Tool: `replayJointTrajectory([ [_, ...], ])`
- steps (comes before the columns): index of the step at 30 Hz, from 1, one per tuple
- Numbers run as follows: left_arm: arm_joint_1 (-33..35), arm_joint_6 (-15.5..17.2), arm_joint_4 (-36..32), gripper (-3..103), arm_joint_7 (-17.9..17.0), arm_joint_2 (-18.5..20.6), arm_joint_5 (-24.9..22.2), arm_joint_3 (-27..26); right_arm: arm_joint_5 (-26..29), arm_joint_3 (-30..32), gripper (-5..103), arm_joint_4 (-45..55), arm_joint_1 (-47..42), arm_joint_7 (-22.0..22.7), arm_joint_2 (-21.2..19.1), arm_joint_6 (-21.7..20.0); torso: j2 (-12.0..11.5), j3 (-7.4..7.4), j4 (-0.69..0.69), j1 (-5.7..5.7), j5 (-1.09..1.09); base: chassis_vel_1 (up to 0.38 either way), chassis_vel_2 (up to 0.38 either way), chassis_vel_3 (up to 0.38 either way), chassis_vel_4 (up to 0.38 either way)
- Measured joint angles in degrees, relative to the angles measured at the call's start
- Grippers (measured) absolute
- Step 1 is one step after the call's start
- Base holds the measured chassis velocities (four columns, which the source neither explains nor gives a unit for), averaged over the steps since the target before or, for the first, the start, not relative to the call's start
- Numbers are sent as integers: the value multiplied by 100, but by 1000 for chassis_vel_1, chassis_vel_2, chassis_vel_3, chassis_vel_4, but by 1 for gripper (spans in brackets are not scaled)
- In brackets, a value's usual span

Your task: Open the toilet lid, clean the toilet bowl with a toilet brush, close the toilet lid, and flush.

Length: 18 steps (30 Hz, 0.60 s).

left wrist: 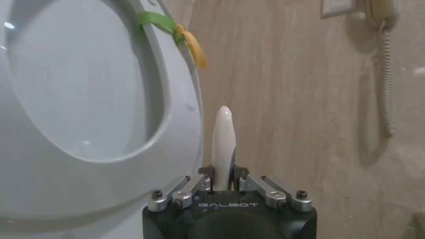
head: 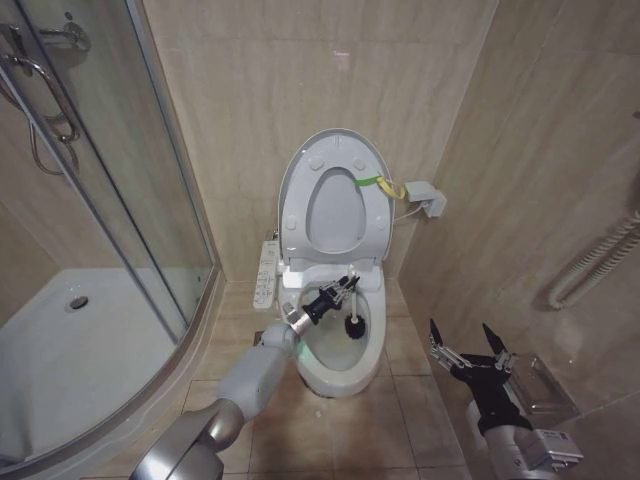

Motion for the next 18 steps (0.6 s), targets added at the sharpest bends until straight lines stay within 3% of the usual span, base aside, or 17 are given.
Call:
replayJointTrajectory([
  [10, 44, -94, 580, 19, 266, -79, 78, -125, 0, 0, 100, 0, 0, 0, 0, 0, 0, -1, 0, 0, -1, 0, 0, 0, 0],
  [18, -139, -82, 383, 19, 195, -42, -20, -211, 0, 0, 100, 0, 0, 0, 0, 0, 0, -1, -2, 0, -1, 0, 0, 0, 0],
])
